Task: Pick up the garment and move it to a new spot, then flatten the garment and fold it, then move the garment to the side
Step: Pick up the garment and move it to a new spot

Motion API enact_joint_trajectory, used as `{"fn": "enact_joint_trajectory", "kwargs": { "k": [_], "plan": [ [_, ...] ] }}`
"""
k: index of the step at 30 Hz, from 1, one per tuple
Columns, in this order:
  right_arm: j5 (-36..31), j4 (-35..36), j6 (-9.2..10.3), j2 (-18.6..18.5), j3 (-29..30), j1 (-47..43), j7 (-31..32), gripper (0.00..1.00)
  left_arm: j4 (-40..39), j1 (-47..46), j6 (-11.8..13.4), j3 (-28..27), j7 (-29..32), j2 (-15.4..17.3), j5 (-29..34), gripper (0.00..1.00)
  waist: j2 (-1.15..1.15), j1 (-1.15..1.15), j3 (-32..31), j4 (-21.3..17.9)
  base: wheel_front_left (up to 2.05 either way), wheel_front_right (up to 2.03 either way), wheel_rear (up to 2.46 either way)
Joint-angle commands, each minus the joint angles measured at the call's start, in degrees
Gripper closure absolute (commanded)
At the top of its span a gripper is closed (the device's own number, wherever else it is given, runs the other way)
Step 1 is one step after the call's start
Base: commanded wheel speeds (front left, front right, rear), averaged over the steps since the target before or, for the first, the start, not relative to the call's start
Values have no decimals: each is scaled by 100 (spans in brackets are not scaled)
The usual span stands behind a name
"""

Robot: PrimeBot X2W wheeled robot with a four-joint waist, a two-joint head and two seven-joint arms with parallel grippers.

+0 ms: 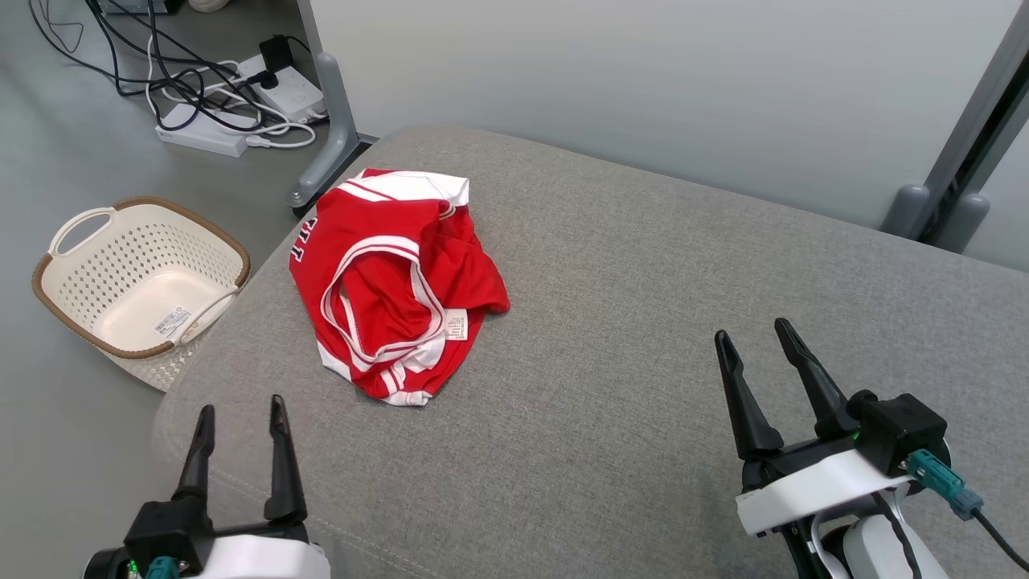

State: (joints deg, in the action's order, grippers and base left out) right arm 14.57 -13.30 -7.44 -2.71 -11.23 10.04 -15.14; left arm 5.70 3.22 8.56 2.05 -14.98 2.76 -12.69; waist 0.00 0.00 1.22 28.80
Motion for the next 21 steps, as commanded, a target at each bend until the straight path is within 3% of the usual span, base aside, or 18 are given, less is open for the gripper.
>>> {"fn": "enact_joint_trajectory", "kwargs": {
  "k": [1, 12, 21],
  "plan": [
    [16, -19, -8, -35, 16, 17, -12, 0, -12, -30, -70, 41, -21, 21, 143, 0, 0, 0, -8, -9, 0, 0, 0],
    [-6, 21, -8, -35, 63, -144, -12, 0, 62, -125, -171, 110, -20, 23, 214, 0, 0, 0, -75, -77, 0, 0, 0],
    [-165, 148, -8, -36, 75, -162, -12, 0, 279, -337, -251, 182, -21, 24, -105, 0, 0, 0, 105, -195, 0, 0, 0]
  ]
}}
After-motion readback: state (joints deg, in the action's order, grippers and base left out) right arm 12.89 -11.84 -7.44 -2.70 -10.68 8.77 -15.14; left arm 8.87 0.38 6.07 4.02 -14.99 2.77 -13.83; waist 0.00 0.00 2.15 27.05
